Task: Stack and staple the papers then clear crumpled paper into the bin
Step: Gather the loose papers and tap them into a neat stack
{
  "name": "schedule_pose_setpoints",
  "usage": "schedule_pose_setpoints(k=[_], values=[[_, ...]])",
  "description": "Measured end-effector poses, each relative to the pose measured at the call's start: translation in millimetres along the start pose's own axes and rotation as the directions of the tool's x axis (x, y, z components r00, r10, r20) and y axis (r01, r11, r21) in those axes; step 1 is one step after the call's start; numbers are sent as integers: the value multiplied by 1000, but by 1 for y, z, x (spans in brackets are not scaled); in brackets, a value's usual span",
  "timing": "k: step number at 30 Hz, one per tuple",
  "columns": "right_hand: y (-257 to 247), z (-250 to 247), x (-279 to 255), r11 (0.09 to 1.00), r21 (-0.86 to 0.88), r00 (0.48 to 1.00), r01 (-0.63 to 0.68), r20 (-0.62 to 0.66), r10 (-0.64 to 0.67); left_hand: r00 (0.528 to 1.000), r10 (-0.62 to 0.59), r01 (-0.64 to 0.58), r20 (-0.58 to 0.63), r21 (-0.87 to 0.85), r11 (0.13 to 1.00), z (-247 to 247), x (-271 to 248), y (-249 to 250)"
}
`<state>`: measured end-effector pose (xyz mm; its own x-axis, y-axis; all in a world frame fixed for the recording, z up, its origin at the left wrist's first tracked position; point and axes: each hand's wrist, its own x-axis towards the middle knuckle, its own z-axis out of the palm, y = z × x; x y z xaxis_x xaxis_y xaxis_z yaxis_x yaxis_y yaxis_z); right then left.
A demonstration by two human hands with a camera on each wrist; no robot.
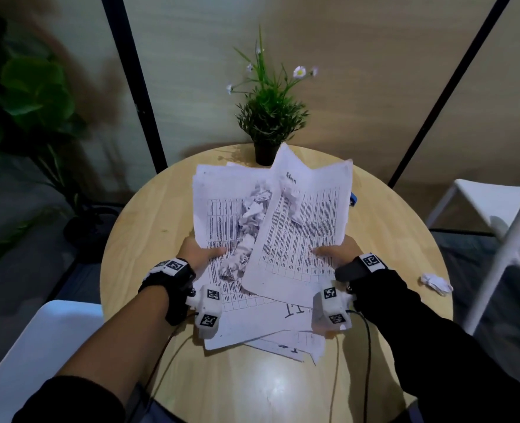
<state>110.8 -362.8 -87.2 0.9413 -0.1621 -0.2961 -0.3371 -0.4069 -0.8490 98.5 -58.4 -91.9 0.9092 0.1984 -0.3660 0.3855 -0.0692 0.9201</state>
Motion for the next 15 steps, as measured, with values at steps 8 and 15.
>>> schedule_pose_setpoints(k=[8, 15], values=[[-15, -3, 3, 979, 190, 992, 72, -120, -49, 999, 47, -47, -1, -107, 993, 2, -8, 30], [-40, -17, 20, 923, 371, 989, 102, -135, -55, 985, 169, -170, -9, -40, 985, -12, -7, 69]])
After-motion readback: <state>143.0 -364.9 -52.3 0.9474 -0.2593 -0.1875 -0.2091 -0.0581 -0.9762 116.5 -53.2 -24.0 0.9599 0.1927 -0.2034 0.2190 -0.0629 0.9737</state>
